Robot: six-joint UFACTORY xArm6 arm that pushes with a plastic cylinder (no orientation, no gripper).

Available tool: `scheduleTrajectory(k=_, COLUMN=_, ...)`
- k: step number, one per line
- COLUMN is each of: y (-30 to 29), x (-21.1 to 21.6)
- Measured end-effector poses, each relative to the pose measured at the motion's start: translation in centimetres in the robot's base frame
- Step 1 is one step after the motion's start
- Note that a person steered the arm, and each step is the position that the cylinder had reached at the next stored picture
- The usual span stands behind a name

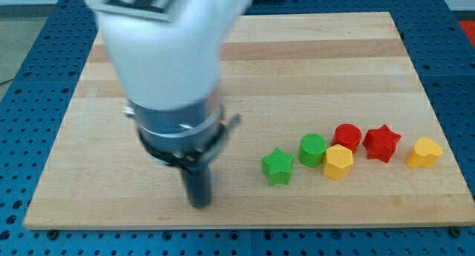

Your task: Slide the blue cube closer to the blue triangle

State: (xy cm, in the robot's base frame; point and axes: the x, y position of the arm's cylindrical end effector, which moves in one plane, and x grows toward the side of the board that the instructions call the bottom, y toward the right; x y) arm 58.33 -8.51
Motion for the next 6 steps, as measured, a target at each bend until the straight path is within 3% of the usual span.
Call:
scheduleTrajectory(k=1, y=-3.1, x=-4.7)
scheduleTrajectory(k=2, y=-3.4, x=-6.2)
scheduleTrajectory(k=3, y=-6.3, x=-4.7)
scheduleTrajectory(k=4, y=-3.9, x=-5.5)
scheduleTrajectory(k=5, y=0.1, x=-9.1)
scheduleTrajectory(k=6, y=0.3, x=-10.0)
